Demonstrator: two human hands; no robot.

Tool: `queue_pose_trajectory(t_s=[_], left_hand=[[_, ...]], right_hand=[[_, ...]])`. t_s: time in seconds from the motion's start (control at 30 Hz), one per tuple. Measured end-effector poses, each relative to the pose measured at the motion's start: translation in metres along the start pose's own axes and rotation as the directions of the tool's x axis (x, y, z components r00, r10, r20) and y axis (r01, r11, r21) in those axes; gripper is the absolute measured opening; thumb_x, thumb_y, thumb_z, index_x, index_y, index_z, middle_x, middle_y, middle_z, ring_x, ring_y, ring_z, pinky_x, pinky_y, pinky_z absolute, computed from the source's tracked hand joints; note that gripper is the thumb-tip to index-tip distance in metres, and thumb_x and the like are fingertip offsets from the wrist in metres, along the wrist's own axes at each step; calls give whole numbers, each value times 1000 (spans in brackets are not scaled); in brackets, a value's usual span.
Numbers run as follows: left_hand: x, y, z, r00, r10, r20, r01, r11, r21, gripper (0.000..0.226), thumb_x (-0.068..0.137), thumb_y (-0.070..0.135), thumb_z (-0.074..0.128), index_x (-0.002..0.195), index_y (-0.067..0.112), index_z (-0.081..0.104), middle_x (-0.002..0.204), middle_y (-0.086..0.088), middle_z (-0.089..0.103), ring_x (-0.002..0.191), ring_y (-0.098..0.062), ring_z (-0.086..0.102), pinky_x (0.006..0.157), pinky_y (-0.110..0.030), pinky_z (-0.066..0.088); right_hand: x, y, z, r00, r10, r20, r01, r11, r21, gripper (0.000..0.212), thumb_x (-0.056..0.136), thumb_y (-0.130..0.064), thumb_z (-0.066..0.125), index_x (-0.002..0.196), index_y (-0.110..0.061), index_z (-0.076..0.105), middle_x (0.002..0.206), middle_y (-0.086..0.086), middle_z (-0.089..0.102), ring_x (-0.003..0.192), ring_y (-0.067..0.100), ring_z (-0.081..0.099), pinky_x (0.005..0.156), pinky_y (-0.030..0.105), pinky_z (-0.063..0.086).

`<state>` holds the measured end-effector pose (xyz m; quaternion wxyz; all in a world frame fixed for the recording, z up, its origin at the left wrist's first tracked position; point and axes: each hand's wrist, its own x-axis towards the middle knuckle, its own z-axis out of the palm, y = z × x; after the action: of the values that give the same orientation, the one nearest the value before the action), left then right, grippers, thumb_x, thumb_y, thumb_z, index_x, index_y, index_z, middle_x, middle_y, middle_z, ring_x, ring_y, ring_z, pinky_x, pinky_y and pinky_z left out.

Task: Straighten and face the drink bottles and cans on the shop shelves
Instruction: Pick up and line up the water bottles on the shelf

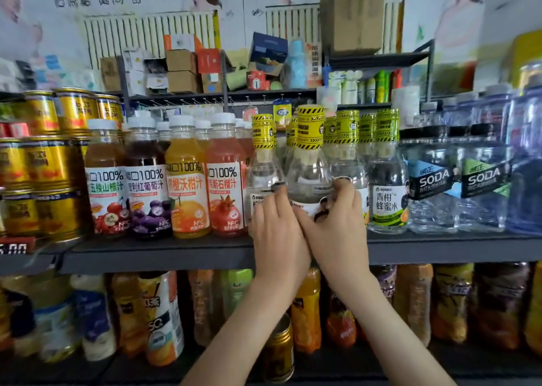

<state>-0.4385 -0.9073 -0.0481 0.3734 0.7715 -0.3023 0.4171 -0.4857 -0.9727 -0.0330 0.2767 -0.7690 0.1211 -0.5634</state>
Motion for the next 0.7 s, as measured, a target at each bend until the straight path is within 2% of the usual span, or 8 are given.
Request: queue_pose_trajectory(t_s=[0.07,0.13,0.27,0.43,0.57,0.7], left_hand=[[0,-3,6,995,65,-72,-63,998,21,45,87,15,36,130,4,39,115,-13,54,106,-25,42,97,-35,34],[1,-5,9,986,141,-91,-137,989,50,49,82,7,46,130,3,38,113,-15,55,103,-25,40,95,-36,28],[-2,-15,11,967,239,-87,-225,963,147,59,74,1,62,129,2,42,110,-14,57,102,-26,41,90,-37,38],[-2,-17,9,976,203,-72,-195,975,105,56,77,5,68,130,5,50,120,-10,59,112,-24,39,92,-38,25],[-3,-15,6,986,161,-39,-155,980,125,53,77,9,69,128,8,54,123,-8,59,114,-25,41,93,-40,25],[-5,-4,-2,991,132,-30,-129,988,88,49,80,10,59,128,10,51,128,-11,54,117,-28,39,96,-44,26]], right_hand=[[-1,1,3,1000,-4,-6,4,999,-38,56,77,-28,75,118,-5,45,100,1,43,96,25,48,82,30,40],[0,4,6,1000,-21,-10,20,997,-79,44,79,-19,73,112,-4,48,99,3,45,96,28,48,81,30,38],[-6,8,11,998,-6,65,16,988,-154,45,82,-8,66,122,0,46,114,13,50,108,30,46,88,31,36],[-8,5,10,996,20,84,-5,984,-178,51,84,-13,67,127,-3,42,120,10,47,113,27,46,88,25,35],[-8,2,10,995,45,94,-26,980,-195,44,85,-18,65,121,-7,43,116,8,48,108,27,49,79,27,37],[-9,1,-5,995,-17,93,33,985,-171,38,87,-21,64,119,-7,47,110,6,53,105,24,49,81,25,36]])
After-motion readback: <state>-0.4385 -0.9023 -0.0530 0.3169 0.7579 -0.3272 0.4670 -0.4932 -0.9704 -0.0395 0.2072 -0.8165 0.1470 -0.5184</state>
